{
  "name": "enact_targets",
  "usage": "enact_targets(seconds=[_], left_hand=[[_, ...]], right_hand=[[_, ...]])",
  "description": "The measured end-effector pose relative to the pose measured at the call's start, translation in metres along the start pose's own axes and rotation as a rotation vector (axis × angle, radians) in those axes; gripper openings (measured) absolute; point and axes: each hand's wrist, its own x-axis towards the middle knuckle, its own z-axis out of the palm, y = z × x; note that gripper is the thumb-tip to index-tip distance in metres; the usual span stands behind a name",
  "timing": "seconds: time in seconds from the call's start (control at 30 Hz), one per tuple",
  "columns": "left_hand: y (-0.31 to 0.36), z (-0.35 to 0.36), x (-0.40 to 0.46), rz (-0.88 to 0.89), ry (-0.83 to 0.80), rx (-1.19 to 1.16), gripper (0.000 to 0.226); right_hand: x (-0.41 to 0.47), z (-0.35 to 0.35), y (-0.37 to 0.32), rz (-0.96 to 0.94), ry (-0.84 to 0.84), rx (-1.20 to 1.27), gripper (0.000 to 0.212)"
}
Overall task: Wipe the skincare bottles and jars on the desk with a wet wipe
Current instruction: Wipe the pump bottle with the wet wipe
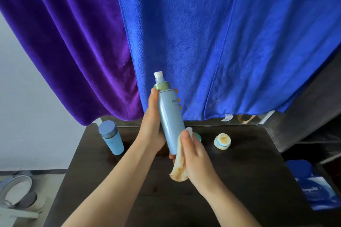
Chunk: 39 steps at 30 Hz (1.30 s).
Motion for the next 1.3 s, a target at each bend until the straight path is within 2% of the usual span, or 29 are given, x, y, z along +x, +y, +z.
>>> enact_targets(seconds=[0.1, 0.2, 0.33, 0.43, 0.53, 0.67, 0.77, 0.87, 0.93, 1.03, 1.1, 1.23, 1.3], left_hand=[[-0.014, 0.005, -0.006, 0.013, 0.102, 0.051, 0.054], [-0.021, 0.008, -0.013, 0.052, 0.159, 0.060, 0.043], [-0.021, 0.008, -0.019, 0.146, 0.085, 0.217, 0.039], [-0.018, 0.005, -0.020, 0.153, -0.009, 0.226, 0.050], [-0.021, 0.003, -0.020, 0.083, -0.045, 0.188, 0.049], [-0.020, 0.000, -0.019, 0.023, -0.020, 0.117, 0.046], [-0.015, -0.004, -0.015, -0.008, 0.025, 0.052, 0.059], [-0.016, -0.002, -0.017, 0.009, 0.046, 0.099, 0.076], [-0.025, 0.000, -0.020, 0.025, -0.002, 0.168, 0.064], [-0.035, 0.005, -0.025, 0.026, -0.080, 0.176, 0.042], [-0.036, 0.006, -0.023, 0.027, -0.076, 0.172, 0.042], [-0.022, 0.006, -0.020, 0.030, 0.026, 0.113, 0.052], [-0.017, 0.002, -0.015, 0.046, 0.111, 0.074, 0.052]], right_hand=[[0.001, -0.004, 0.010, -0.169, 0.120, -0.343, 0.018], [0.004, -0.001, 0.012, -0.218, 0.124, -0.452, 0.050], [0.021, 0.004, -0.009, -0.265, 0.135, -0.387, 0.056], [0.039, 0.003, -0.029, -0.325, 0.203, -0.508, 0.066], [0.051, 0.003, -0.046, -0.336, 0.130, -0.493, 0.056], [0.050, 0.004, -0.035, -0.373, 0.089, -0.495, 0.054], [0.029, 0.005, -0.004, -0.388, 0.055, -0.543, 0.066], [0.022, 0.006, 0.008, -0.300, 0.041, -0.458, 0.072], [0.030, 0.005, -0.004, -0.303, 0.110, -0.389, 0.067], [0.045, 0.001, -0.036, -0.367, 0.196, -0.401, 0.050], [0.045, -0.001, -0.041, -0.360, 0.183, -0.397, 0.045], [0.025, -0.001, -0.006, -0.316, 0.083, -0.359, 0.054], [0.012, -0.001, 0.014, -0.238, 0.014, -0.312, 0.044]])
